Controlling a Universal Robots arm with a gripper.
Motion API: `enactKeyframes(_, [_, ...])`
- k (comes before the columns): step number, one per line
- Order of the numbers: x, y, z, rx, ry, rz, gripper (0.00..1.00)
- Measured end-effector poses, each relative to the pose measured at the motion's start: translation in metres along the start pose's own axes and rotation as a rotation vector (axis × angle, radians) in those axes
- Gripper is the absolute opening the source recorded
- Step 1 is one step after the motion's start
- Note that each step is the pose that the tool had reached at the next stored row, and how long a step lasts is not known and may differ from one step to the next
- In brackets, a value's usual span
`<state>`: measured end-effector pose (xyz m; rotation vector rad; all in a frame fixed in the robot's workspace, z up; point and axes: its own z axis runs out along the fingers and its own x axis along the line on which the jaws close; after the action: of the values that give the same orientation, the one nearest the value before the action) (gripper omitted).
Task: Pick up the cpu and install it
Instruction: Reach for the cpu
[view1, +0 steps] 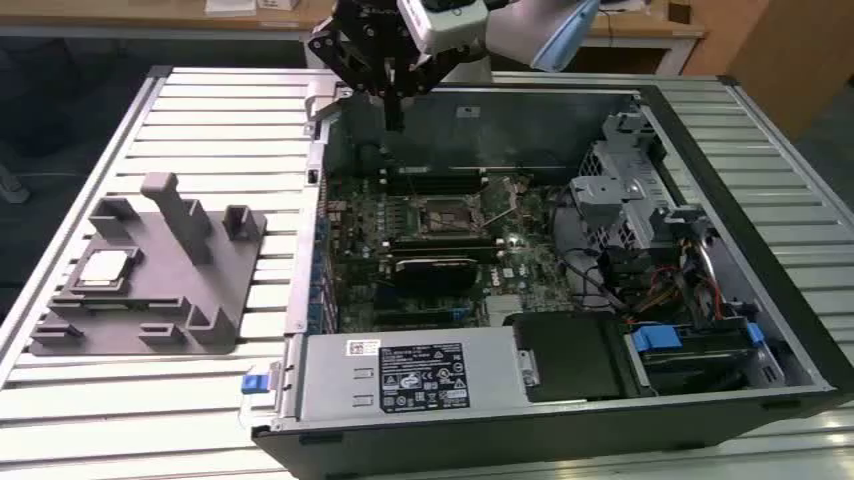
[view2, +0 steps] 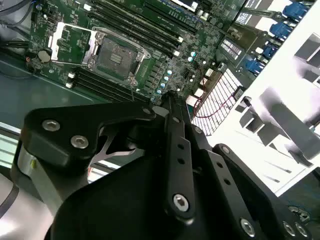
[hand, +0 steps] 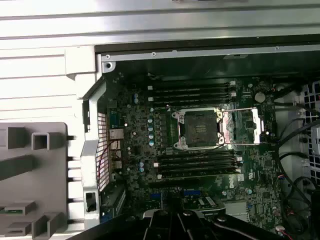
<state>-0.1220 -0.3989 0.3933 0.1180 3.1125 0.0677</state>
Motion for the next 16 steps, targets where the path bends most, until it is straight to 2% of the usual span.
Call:
enactKeyframes(10, [0.0002,0.0000,0.0000,0.0001,0.0000,0.000,0.11])
enactKeyframes(16, [0.0050,-0.0004,-0.0002,0.0000,0.0000,0.000,0.11])
